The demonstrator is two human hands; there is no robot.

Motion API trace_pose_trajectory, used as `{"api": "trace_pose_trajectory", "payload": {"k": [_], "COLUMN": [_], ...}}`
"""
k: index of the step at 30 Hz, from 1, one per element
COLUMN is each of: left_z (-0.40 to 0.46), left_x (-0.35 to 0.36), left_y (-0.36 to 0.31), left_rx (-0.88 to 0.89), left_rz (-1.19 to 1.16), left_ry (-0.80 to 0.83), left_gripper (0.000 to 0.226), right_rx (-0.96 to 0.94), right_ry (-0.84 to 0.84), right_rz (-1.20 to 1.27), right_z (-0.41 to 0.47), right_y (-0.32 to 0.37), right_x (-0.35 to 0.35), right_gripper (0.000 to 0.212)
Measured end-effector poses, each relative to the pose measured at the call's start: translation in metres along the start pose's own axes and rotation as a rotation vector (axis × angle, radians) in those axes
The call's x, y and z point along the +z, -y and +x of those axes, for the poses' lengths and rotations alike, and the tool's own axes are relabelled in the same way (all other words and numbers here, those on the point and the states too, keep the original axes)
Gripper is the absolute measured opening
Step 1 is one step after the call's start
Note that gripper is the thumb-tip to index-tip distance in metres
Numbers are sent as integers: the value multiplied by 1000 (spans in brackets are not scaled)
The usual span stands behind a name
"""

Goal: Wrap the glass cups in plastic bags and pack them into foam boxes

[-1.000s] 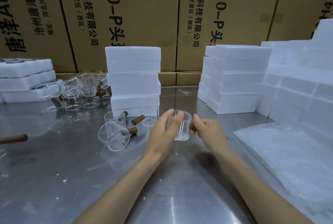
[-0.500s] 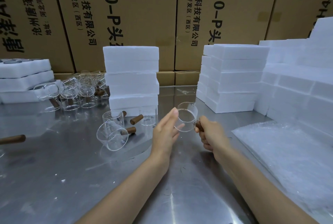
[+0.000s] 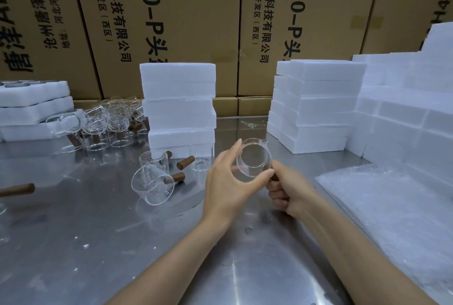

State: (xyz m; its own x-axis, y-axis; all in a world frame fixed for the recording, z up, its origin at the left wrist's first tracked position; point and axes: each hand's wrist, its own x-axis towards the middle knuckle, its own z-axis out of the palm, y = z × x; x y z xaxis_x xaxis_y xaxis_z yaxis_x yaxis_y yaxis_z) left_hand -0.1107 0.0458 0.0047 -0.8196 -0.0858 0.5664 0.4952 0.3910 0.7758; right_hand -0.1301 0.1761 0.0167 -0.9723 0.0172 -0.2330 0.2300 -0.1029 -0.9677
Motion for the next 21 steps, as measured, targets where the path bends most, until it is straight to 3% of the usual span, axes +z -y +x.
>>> {"api": "trace_pose_trajectory", "payload": {"k": [4, 7, 14, 21], "left_z": [6, 8, 11, 7], "left_x": [-9, -17, -18, -8], "left_y": [1, -1, -7, -9], "left_rx": [114, 109, -96, -387], "left_rz": [45, -64, -349, -640], "left_ry": [63, 143, 138, -56], "left_gripper": [86, 79, 48, 58], "right_rx": [82, 132, 155, -99], "right_ry": [98, 177, 209, 52], "right_rz": [16, 8, 3, -152], "right_z": [0, -2, -4, -4], "right_y": [3, 7, 9, 2], "right_x": [-4, -7, -7, 7], "right_gripper": [40, 44, 42, 35]}}
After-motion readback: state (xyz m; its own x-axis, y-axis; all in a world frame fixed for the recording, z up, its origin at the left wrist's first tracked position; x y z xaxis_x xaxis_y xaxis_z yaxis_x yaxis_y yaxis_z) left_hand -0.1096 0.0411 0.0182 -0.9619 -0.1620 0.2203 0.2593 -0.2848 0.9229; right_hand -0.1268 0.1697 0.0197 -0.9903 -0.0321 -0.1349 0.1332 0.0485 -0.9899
